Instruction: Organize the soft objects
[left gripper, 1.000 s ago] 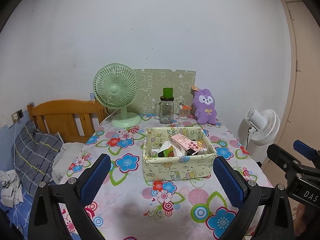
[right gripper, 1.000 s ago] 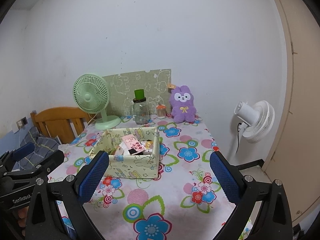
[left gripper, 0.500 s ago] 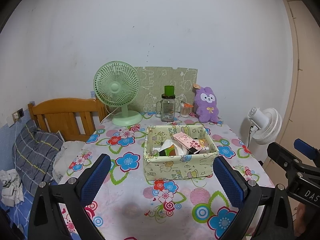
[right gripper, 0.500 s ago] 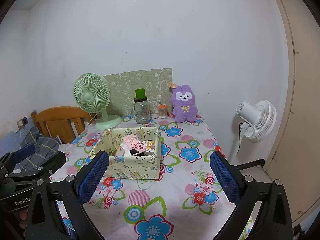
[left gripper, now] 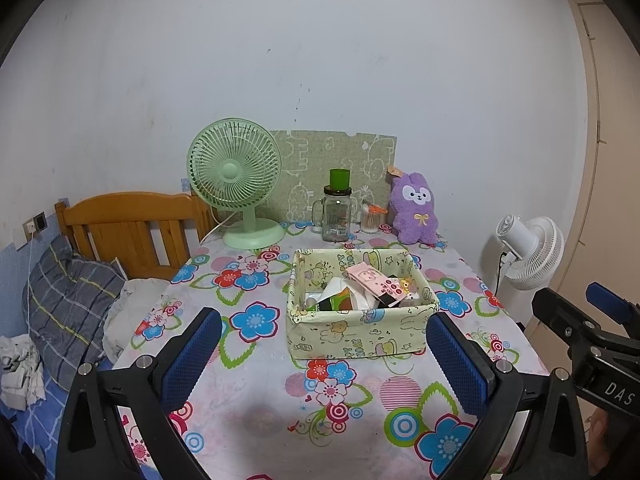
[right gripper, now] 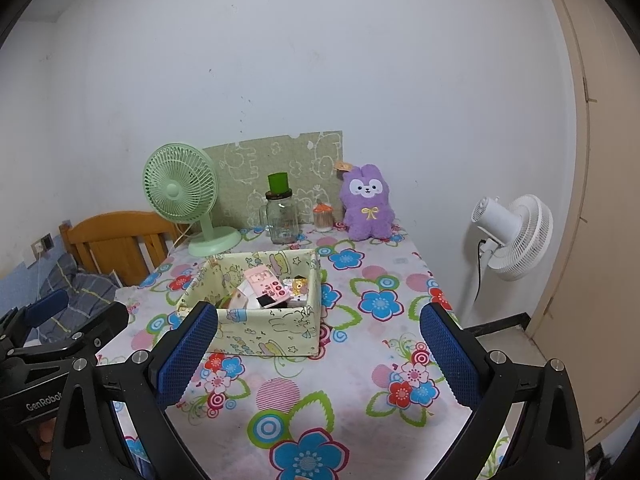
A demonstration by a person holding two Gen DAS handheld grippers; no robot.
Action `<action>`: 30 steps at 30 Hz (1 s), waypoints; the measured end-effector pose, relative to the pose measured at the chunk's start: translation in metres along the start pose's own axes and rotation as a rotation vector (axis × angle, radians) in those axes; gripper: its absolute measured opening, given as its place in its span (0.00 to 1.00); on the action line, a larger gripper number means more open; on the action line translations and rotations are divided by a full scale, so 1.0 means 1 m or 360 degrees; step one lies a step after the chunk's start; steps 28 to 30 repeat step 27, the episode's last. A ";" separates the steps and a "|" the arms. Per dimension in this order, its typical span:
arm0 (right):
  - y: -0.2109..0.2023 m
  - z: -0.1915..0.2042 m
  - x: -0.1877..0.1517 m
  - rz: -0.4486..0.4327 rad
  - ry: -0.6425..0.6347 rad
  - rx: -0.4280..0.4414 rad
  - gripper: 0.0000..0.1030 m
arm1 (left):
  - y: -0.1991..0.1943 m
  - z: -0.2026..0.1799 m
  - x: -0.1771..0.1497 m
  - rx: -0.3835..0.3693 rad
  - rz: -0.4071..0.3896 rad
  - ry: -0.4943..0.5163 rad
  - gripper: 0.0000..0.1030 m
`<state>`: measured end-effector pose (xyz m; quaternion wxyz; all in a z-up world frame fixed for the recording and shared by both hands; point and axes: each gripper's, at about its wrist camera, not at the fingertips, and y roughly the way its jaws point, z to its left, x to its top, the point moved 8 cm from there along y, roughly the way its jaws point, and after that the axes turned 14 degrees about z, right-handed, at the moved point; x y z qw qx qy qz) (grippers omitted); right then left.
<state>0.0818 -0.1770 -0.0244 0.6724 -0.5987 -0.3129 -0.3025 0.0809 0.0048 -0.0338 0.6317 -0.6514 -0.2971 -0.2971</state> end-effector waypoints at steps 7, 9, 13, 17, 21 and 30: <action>0.001 0.000 -0.001 0.0005 0.0001 -0.0005 0.99 | 0.006 -0.003 -0.002 -0.0008 0.0016 -0.0002 1.00; 0.001 0.000 -0.002 0.0007 -0.0002 -0.0008 0.99 | 0.006 -0.003 -0.002 -0.0008 0.0017 -0.0003 1.00; 0.002 0.000 -0.001 0.0007 -0.0003 -0.0009 0.99 | 0.005 -0.002 -0.002 -0.0008 0.0016 -0.0002 1.00; 0.002 0.000 -0.001 0.0004 -0.0005 -0.0005 0.99 | 0.006 -0.002 -0.002 -0.0009 0.0017 -0.0003 1.00; 0.002 0.001 -0.001 0.0005 -0.0006 -0.0003 0.99 | 0.006 -0.003 -0.002 -0.0015 0.0014 -0.0005 1.00; 0.002 0.001 -0.001 0.0004 -0.0007 -0.0006 0.99 | 0.006 -0.005 -0.003 -0.0031 0.0013 -0.0003 1.00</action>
